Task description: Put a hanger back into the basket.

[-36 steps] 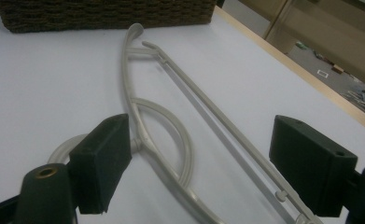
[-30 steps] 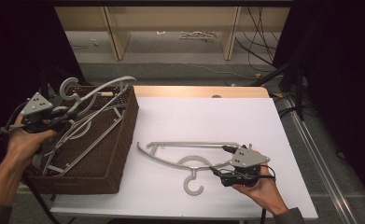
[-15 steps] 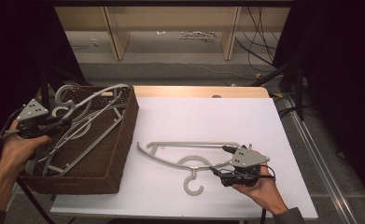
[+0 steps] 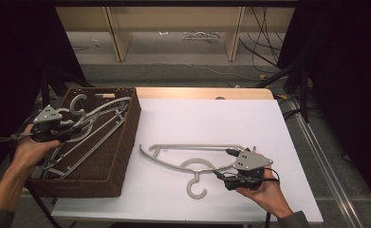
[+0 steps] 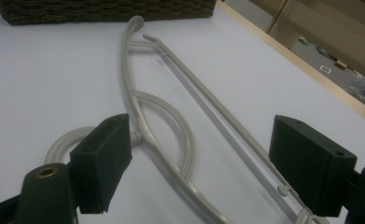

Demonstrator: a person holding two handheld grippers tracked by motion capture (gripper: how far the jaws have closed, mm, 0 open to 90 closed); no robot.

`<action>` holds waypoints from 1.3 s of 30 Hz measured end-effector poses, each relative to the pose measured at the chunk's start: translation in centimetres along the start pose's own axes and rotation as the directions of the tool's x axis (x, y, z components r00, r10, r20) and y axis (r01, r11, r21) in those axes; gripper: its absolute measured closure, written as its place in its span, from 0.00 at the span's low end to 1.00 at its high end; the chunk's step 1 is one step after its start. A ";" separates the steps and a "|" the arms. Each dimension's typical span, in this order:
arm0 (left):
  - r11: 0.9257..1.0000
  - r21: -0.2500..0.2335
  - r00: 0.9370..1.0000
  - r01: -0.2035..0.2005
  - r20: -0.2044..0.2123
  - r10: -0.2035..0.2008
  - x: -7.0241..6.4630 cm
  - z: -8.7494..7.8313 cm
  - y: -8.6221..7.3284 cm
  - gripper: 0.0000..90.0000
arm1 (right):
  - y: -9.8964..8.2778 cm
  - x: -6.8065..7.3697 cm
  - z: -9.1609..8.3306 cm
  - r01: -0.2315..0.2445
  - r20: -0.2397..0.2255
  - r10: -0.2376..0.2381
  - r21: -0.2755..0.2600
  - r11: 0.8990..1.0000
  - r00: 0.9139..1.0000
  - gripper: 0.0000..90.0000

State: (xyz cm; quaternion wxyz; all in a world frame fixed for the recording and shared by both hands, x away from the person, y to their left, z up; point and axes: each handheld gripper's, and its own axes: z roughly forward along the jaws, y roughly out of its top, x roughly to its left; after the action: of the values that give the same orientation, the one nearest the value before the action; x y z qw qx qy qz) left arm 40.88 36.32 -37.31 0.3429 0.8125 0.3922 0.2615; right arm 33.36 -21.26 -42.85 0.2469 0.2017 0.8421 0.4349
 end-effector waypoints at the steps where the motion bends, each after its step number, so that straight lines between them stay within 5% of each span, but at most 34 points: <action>1: 1.000 0.003 1.000 0.005 0.007 -0.005 0.1 0.1 -0.2 0.88 | 0.0 0.0 0.0 0.002 0.000 -0.002 0.001 1.000 1.000 0.25; 7: 0.999 0.040 0.999 0.035 0.014 -0.036 0.3 1.2 -1.3 0.88 | 0.0 0.1 0.0 0.004 -0.001 -0.004 0.004 1.000 1.000 0.25; 11: 0.996 0.083 1.000 0.008 0.024 -0.010 0.6 1.8 -2.0 0.88 | 0.0 0.1 0.0 0.004 -0.001 -0.004 0.003 1.000 1.000 0.25; 16: 0.995 0.078 0.998 0.057 0.031 -0.060 0.7 2.1 -2.3 0.87 | 0.0 0.0 0.0 0.005 -0.001 -0.005 0.001 1.000 1.000 0.25; 19: 0.991 0.108 0.997 0.075 -0.022 -0.073 0.9 2.4 -2.1 0.82 | 0.0 0.1 0.0 0.006 -0.002 -0.006 0.005 1.000 1.000 0.25; 22: 0.985 0.105 0.989 0.137 -0.070 -0.130 0.7 2.8 -2.2 0.78 | 0.0 0.1 0.0 0.006 -0.003 -0.006 0.004 1.000 1.000 0.25; 25: 0.983 0.130 0.990 0.129 -0.080 -0.120 1.0 2.8 -2.1 0.73 | 0.0 0.1 0.0 0.007 -0.003 -0.007 0.004 1.000 1.000 0.25; 27: 0.976 0.115 0.979 0.185 -0.113 -0.172 0.9 3.0 -2.3 0.71 | 0.0 0.0 0.0 0.004 -0.001 -0.004 0.002 1.000 1.000 0.25; 30: 0.972 0.128 0.973 0.199 -0.144 -0.181 1.1 3.0 -2.2 0.68 | 0.0 0.0 0.0 0.003 -0.002 -0.003 0.004 1.000 1.000 0.25; 34: 0.962 0.101 0.955 0.253 -0.183 -0.232 1.3 2.8 -2.2 0.62 | 0.0 0.0 0.0 0.004 -0.002 -0.004 0.003 1.000 1.000 0.25; 35: 0.965 0.103 0.958 0.240 -0.185 -0.218 1.5 2.6 -2.2 0.62 | 0.0 0.0 0.0 0.004 -0.003 -0.004 0.003 1.000 1.000 0.25; 37: 0.962 0.087 0.950 0.258 -0.203 -0.236 1.4 2.5 -2.1 0.59 | 0.0 -0.1 0.0 0.003 -0.005 -0.003 0.007 1.000 1.000 0.25; 39: 0.962 0.081 0.949 0.260 -0.207 -0.239 1.3 2.1 -2.0 0.56 | 0.0 0.0 0.0 0.002 -0.005 -0.002 0.009 1.000 1.000 0.25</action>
State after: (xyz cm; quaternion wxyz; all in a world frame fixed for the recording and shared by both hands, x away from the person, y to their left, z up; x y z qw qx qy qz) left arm 42.14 37.61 -39.92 0.2890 0.7438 0.5373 0.2731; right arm 33.40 -21.29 -42.89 0.2445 0.2007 0.8449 0.4313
